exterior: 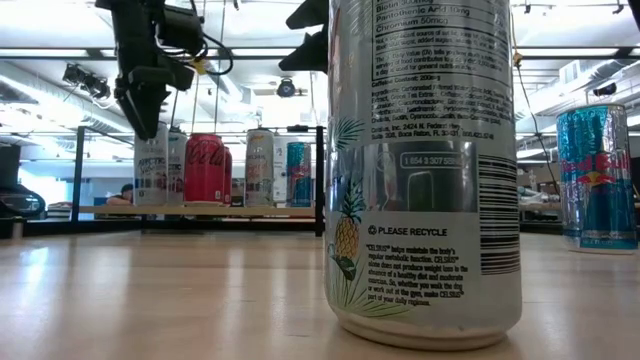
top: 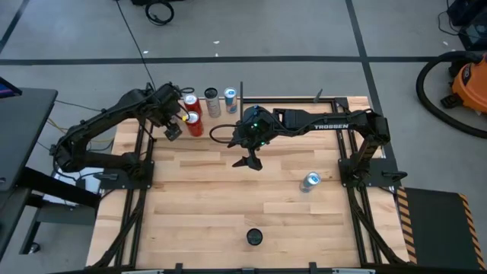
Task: Place canned beverage on shelf
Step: Put the blue-white soda can on the shelf aligned with the other blue-white soda can
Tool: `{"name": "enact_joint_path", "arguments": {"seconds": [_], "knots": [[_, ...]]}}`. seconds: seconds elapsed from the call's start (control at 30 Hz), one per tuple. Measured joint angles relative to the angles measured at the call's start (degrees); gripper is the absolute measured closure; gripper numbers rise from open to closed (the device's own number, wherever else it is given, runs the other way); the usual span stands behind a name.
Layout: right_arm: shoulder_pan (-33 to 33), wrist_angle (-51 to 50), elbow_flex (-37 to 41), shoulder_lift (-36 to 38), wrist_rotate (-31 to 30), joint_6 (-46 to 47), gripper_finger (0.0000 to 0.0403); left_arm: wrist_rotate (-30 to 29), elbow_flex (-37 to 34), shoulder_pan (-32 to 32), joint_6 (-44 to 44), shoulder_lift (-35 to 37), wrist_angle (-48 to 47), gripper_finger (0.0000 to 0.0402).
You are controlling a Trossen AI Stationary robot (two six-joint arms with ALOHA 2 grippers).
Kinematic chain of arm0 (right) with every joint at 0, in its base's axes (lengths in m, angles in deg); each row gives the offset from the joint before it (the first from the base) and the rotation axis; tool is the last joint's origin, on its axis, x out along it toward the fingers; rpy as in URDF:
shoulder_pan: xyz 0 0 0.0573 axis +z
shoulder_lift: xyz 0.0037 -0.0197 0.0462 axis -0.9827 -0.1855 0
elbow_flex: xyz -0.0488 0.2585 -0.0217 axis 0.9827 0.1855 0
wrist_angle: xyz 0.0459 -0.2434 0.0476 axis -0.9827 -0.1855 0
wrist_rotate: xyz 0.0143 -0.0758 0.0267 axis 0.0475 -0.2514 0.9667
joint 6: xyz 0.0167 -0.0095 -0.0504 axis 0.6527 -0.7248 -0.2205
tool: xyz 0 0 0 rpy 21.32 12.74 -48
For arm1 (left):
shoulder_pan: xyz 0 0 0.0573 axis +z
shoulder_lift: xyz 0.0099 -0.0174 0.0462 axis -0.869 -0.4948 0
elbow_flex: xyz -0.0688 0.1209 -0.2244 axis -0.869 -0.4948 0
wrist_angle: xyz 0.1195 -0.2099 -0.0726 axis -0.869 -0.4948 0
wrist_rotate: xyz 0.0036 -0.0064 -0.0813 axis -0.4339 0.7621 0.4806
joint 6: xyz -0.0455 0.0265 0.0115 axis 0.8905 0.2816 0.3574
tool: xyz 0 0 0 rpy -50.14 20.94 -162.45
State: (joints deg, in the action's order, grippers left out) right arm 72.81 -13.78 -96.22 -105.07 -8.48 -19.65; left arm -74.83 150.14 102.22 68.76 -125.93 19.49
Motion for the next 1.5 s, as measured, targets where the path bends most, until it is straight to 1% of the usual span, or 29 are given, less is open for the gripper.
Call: {"name": "enact_joint_path", "arguments": {"seconds": [0.4, 0.6, 0.8, 0.87, 1.0, 1.03, 1.13, 1.27, 1.43, 1.5], "knots": [[0.00, -0.04, 0.00, 0.00, 0.00, 0.00, 0.0018, -0.26, 0.02, 0.45, -0.11, 0.00, -1.91, 0.0088], [0.00, -0.07, 0.00, 0.00, 0.00, 0.00, 0.0018, -4.61, 0.02, 0.45, -0.15, 0.00, -3.26, 0.0088], [0.00, -0.09, 0.00, 0.00, 0.00, 0.00, 0.0018, -5.00, 0.02, 0.45, -0.13, 0.00, -4.12, 0.0088], [0.00, -0.10, 0.00, 0.00, 0.00, 0.00, 0.0018, -3.81, 0.02, 0.45, -0.09, 0.00, -4.22, 0.0088], [0.00, -0.11, 0.00, 0.00, 0.00, -0.01, 0.0018, 4.71, 0.02, 0.31, -0.23, 0.00, -3.13, 0.0088], [0.00, -0.10, 0.00, 0.00, 0.00, -0.05, 0.0018, 5.81, 0.02, 0.14, -0.30, 0.00, -1.87, 0.0088], [0.00, -0.09, -0.02, 0.00, 0.00, -0.07, 0.0018, 6.07, 0.04, -0.19, 0.13, 0.00, 2.03, 0.0088], [0.00, -0.09, -0.02, 0.00, 0.00, 0.11, 0.0018, 5.68, 0.04, -0.14, 0.33, 0.00, 2.75, 0.0088], [0.00, -0.09, -0.02, 0.00, 0.00, 0.20, 0.0018, 0.03, 0.04, -0.14, 0.38, 0.00, 2.53, 0.0088], [0.00, -0.09, 0.00, 0.00, 0.00, 0.20, 0.0018, -0.50, 0.04, -0.14, 1.00, 0.00, 2.51, 0.0088]]}}
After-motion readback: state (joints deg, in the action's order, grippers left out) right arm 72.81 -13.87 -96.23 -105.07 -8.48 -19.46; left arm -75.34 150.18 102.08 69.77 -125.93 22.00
